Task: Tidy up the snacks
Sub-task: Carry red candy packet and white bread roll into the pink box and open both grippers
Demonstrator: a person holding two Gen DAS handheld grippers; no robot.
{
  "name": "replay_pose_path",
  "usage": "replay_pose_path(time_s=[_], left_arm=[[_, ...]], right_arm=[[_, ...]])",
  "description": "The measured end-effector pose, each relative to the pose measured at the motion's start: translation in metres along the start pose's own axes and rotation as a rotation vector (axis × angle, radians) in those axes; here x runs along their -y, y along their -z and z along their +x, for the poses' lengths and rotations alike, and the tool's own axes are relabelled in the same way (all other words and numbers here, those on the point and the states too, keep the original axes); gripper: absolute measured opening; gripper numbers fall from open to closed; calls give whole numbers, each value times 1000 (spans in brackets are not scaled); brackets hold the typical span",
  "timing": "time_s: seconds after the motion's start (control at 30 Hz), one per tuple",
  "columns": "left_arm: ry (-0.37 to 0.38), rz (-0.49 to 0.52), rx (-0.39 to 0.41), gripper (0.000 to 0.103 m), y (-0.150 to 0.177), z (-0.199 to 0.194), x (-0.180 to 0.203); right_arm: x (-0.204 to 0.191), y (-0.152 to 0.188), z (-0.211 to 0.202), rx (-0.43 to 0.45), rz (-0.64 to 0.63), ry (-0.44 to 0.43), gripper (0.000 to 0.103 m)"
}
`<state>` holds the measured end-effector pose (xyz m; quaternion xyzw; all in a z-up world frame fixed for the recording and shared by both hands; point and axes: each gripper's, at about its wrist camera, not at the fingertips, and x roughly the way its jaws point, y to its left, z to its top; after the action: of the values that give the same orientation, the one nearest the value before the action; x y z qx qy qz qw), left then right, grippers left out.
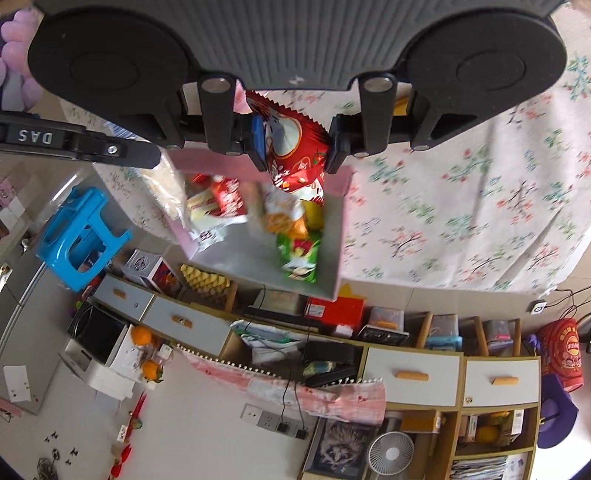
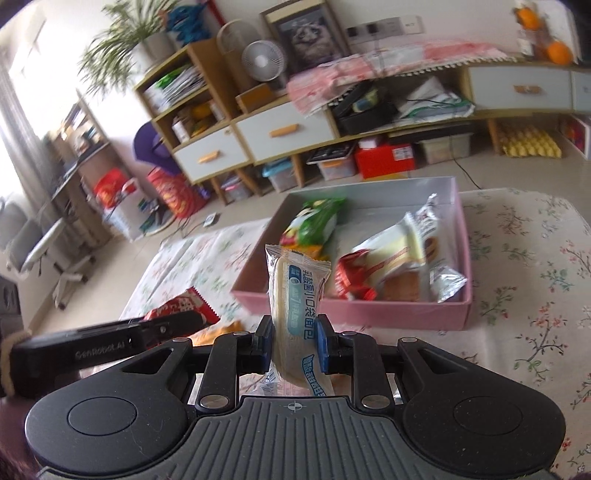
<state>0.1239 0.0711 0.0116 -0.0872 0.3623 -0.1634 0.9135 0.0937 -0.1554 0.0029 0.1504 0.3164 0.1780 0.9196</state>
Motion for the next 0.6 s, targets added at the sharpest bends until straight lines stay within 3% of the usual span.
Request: replay_pose_path(time_s=[0.3,0.6], left_arm=[[-9,89,2,30,-22,36,35],[3,102,5,30,-41,70,43]], right_arm=[[33,-31,16,11,85,28,22],[60,-63,47,40,120,73,22]])
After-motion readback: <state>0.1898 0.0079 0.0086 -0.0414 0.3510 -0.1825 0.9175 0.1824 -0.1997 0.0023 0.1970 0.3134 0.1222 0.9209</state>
